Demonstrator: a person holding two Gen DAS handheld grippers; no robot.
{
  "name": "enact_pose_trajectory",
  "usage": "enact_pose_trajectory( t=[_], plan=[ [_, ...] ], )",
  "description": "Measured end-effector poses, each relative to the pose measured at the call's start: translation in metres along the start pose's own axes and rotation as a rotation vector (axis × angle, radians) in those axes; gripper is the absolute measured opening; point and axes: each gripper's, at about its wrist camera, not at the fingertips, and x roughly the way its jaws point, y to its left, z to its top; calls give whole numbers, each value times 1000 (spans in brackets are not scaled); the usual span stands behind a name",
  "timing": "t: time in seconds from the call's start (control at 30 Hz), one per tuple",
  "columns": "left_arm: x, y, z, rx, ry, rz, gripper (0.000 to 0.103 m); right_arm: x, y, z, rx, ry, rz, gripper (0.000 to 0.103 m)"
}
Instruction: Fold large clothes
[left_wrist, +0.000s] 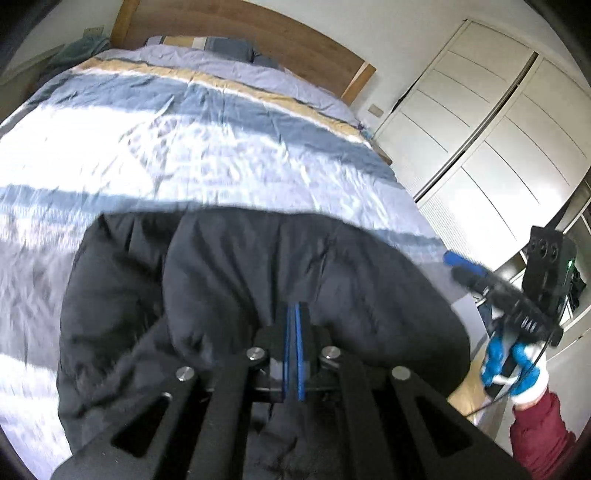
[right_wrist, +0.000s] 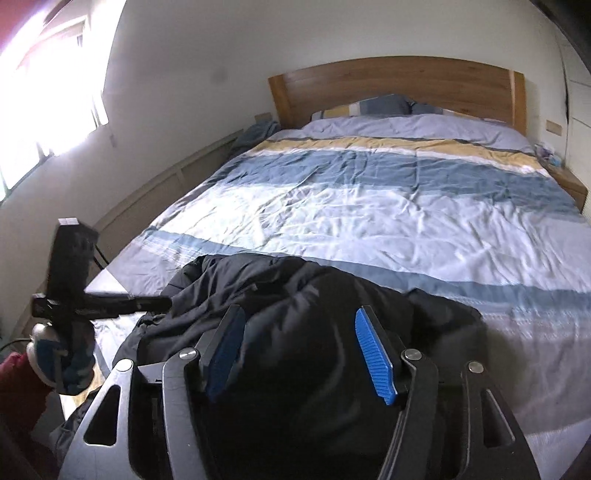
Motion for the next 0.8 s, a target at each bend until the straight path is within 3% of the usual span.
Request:
enact_pose_trajectory(
  t=[0.07,0.2,0.27,0.4,0.53,0.63,0.8],
  plan=[
    [11,-5,16,-1,-3,6,5,15,1,5,7,22,-6,62],
    [40,-16,36,-12,10,-18,24,38,-1,2,33,75,-28,63],
    [59,-27,36,2,44,-34,25,44,0,-3,34,98,-35,65],
    [80,-47,-1,73,121,-33,25,53,-2,-24,15,162,-43,66],
    [90,-48,-63,137,200,-4,25,48,-1,-60,-23,205,-55,67],
    [83,-46,-95,156,205,4,25,39,0,-91,-54,229,-50,67],
    [85,-43,-111,146,188,32,25,36,3,-119,-95,214,-89,67]
  ],
)
